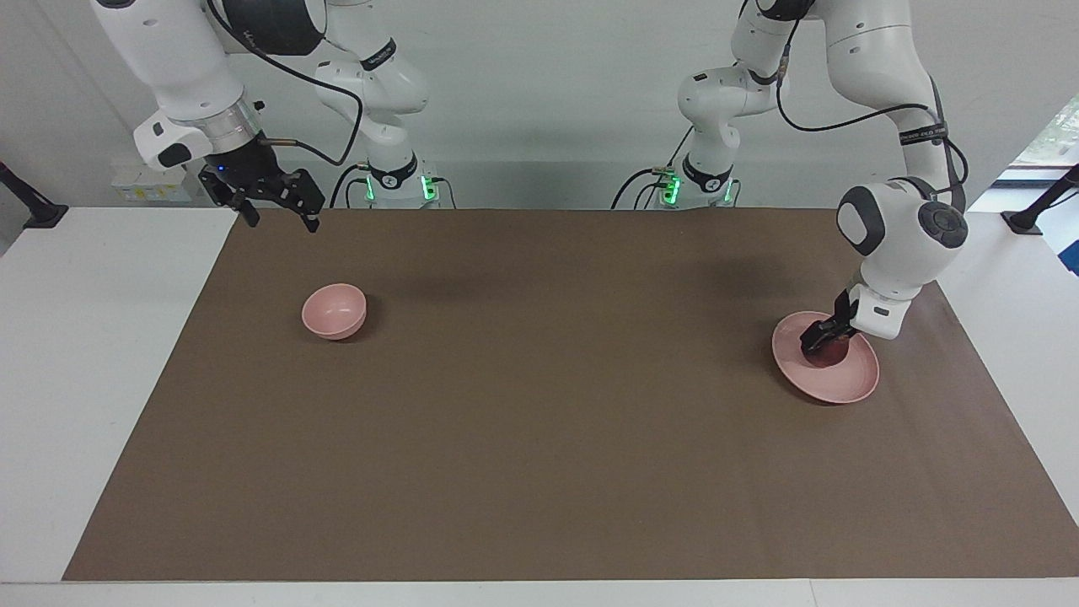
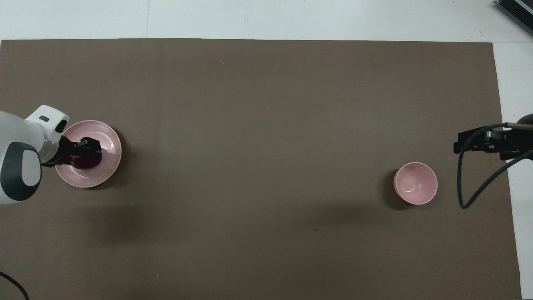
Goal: Move apple from plate to bowl
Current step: 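Reach the left gripper down to the apple on the pink plate, then lift the apple with the left gripper while the right gripper advances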
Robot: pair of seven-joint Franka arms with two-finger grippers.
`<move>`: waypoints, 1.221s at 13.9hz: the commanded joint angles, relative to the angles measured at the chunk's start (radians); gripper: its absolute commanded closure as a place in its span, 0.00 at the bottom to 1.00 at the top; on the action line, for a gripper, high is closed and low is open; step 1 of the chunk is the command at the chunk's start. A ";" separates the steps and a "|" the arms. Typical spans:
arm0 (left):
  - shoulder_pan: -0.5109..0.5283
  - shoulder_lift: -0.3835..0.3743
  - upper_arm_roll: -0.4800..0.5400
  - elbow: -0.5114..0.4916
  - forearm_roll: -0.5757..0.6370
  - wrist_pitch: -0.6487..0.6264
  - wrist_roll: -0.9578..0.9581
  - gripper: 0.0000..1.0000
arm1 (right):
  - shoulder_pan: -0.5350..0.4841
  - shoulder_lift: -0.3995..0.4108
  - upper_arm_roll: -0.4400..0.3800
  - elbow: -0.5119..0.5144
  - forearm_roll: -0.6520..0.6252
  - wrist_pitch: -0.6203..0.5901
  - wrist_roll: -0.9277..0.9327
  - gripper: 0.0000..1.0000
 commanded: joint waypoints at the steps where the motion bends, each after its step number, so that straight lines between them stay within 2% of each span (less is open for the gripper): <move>1: -0.011 0.007 0.005 -0.001 -0.020 0.018 0.018 1.00 | -0.003 -0.019 0.006 -0.026 0.006 0.030 0.007 0.00; 4: -0.007 0.015 0.005 0.044 -0.131 -0.016 0.052 1.00 | 0.029 -0.019 0.008 -0.032 0.007 0.047 0.021 0.00; 5: -0.008 0.017 0.006 0.075 -0.184 -0.065 0.045 1.00 | 0.029 -0.018 0.008 -0.041 0.009 0.061 0.019 0.00; 7: 0.004 0.012 0.007 0.124 -0.207 -0.163 0.064 1.00 | 0.061 -0.021 0.009 -0.066 0.012 0.067 0.019 0.00; 9: 0.004 0.011 0.005 0.163 -0.274 -0.182 0.071 1.00 | 0.067 -0.019 0.009 -0.073 0.076 0.067 0.015 0.00; 12: 0.038 -0.005 -0.001 0.184 -0.534 -0.253 0.101 1.00 | 0.072 -0.015 0.012 -0.133 0.217 0.104 0.019 0.00; 14: 0.049 -0.022 -0.006 0.181 -0.679 -0.292 0.104 1.00 | 0.110 -0.009 0.012 -0.173 0.331 0.153 0.038 0.00; 17: 0.049 -0.060 -0.006 0.167 -0.895 -0.347 0.104 1.00 | 0.191 0.022 0.014 -0.182 0.380 0.202 0.194 0.00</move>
